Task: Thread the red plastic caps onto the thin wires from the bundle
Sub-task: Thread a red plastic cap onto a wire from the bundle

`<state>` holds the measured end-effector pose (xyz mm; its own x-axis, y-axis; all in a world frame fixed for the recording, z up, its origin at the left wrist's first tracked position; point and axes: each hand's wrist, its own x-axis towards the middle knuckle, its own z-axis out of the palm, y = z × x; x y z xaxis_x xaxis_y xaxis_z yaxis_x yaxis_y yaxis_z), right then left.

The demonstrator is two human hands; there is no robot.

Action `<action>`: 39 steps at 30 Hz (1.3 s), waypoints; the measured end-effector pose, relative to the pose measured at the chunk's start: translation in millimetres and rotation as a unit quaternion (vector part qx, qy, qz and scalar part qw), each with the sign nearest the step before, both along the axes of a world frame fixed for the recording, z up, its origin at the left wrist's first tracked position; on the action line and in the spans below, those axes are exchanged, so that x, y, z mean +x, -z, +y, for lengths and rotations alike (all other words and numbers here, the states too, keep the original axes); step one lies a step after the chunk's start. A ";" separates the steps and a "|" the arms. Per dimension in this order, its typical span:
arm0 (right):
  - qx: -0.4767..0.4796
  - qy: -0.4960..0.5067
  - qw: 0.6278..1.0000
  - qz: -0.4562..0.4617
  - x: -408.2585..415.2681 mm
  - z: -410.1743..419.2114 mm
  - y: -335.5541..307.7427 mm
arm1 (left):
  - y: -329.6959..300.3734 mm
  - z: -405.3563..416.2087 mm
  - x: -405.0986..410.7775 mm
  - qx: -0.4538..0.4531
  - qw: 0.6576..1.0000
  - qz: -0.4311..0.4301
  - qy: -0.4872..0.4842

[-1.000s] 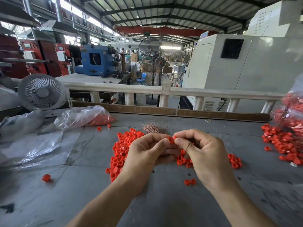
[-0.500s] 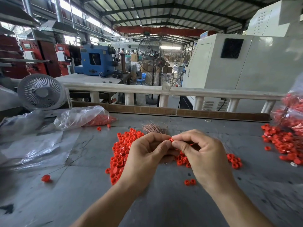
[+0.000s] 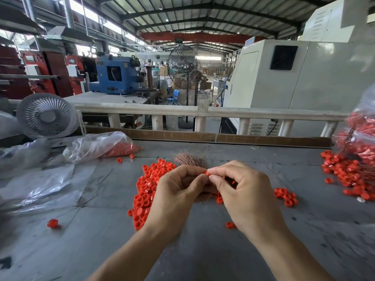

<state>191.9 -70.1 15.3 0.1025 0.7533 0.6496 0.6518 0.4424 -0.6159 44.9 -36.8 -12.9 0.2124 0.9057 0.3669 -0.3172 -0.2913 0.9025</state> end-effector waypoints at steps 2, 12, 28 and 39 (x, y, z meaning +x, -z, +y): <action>0.007 -0.001 1.000 -0.009 -0.5 -0.1 0.3 | -0.6 0.0 0.8 -0.013 1.000 -0.009 0.002; 0.028 0.029 0.994 -0.105 -5.9 -3.4 3.5 | -2.7 1.4 -0.6 -0.076 0.996 -0.046 0.018; 0.100 0.109 0.966 -0.212 -11.2 -5.5 2.5 | -6.6 -0.2 0.2 -0.166 0.980 -0.064 0.088; 0.122 0.085 0.971 -0.189 -7.2 -1.7 4.3 | -7.8 0.0 -0.8 -0.172 0.980 -0.045 0.087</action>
